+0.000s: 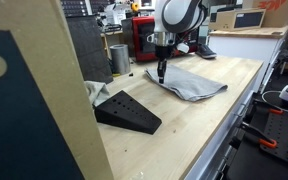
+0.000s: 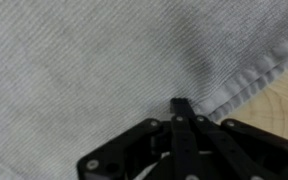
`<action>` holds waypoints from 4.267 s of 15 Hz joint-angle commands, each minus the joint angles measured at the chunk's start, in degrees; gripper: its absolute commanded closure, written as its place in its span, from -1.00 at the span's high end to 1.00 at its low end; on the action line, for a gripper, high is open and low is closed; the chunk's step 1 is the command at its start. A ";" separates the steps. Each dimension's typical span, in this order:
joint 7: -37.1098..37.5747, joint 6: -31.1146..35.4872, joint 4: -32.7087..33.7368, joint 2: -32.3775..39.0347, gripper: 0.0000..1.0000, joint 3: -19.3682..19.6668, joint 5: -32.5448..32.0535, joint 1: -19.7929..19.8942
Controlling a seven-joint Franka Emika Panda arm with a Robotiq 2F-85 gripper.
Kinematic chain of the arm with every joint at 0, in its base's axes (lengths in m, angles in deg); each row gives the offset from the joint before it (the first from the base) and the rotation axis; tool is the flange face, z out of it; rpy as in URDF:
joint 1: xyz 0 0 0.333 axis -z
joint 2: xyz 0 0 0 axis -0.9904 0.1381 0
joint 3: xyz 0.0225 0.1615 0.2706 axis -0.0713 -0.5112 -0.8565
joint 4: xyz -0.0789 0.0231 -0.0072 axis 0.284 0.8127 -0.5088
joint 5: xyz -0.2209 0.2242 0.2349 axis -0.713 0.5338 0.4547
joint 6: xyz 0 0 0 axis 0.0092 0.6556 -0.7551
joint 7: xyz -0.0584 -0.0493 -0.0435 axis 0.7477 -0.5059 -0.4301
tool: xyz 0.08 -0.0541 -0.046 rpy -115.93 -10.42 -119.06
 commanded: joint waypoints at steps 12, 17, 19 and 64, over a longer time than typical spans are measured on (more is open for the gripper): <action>-3.43 0.47 -3.39 -2.27 -1.00 -2.20 -2.39 -2.73; -3.67 0.48 -3.71 -2.58 -0.98 -2.30 -2.07 -2.82; -3.67 0.46 -3.70 -2.57 -0.98 -2.30 -2.06 -2.82; 32.15 12.40 2.93 -0.24 1.00 5.44 -2.41 -7.20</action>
